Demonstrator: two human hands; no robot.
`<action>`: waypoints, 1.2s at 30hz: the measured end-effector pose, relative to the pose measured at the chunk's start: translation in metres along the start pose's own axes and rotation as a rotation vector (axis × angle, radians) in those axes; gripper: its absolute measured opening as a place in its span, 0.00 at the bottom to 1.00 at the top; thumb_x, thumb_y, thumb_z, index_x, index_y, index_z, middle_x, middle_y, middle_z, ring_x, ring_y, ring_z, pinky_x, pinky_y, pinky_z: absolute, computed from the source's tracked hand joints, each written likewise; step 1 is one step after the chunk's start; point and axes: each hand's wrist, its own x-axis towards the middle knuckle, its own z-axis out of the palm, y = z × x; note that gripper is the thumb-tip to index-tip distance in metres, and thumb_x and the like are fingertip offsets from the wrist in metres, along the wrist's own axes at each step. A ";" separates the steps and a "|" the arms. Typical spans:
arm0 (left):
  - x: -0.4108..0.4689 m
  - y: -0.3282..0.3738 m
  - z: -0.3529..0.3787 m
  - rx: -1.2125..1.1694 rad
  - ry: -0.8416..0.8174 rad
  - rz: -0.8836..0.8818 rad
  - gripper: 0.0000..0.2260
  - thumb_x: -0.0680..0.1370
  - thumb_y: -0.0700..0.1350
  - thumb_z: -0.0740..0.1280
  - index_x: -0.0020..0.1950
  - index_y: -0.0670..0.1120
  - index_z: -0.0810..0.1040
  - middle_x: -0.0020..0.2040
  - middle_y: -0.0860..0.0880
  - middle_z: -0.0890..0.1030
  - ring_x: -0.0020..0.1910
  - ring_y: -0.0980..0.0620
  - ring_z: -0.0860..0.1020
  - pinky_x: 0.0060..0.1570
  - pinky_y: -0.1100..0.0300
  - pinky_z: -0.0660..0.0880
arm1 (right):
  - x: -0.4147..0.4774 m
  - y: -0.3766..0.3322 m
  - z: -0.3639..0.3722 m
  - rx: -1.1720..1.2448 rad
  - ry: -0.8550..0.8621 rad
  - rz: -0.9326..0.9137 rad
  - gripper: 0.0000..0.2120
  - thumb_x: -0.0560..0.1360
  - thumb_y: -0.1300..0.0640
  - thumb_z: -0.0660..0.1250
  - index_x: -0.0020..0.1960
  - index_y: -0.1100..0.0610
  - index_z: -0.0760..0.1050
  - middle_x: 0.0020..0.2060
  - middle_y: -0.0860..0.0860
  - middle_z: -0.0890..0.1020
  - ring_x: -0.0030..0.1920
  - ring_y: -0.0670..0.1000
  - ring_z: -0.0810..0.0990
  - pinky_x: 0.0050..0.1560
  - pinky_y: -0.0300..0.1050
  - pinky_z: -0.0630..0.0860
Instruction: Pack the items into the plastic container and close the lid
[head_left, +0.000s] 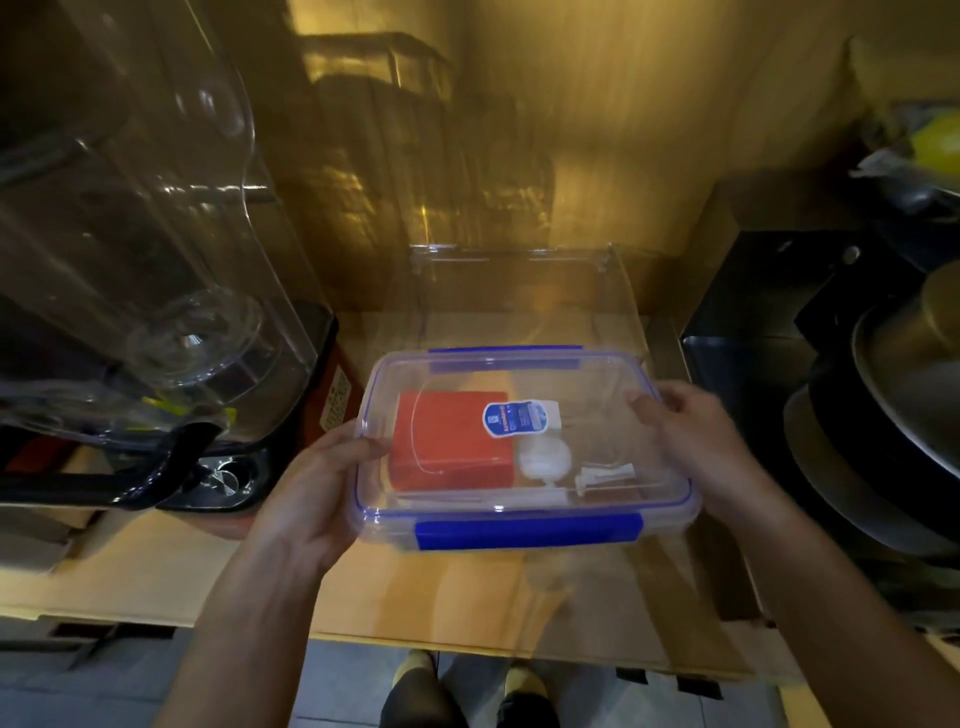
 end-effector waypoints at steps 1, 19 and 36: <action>-0.002 0.010 0.007 -0.002 -0.019 0.010 0.14 0.68 0.36 0.66 0.52 0.44 0.81 0.43 0.42 0.85 0.41 0.45 0.85 0.34 0.54 0.81 | 0.000 -0.012 -0.004 0.015 0.008 -0.016 0.09 0.77 0.53 0.62 0.56 0.54 0.74 0.47 0.54 0.81 0.47 0.55 0.82 0.49 0.53 0.79; 0.092 0.144 0.077 0.187 0.158 0.238 0.17 0.75 0.40 0.64 0.64 0.39 0.73 0.53 0.40 0.82 0.46 0.44 0.83 0.43 0.51 0.81 | 0.107 -0.137 -0.016 0.122 0.056 -0.138 0.09 0.74 0.58 0.67 0.53 0.58 0.73 0.47 0.56 0.81 0.43 0.51 0.82 0.36 0.44 0.78; 0.148 0.107 0.049 0.920 0.326 0.356 0.25 0.76 0.64 0.59 0.68 0.52 0.67 0.52 0.48 0.81 0.48 0.48 0.82 0.51 0.48 0.79 | 0.146 -0.098 0.003 -0.460 0.031 -0.121 0.15 0.78 0.42 0.57 0.47 0.52 0.75 0.42 0.54 0.82 0.42 0.53 0.81 0.47 0.52 0.78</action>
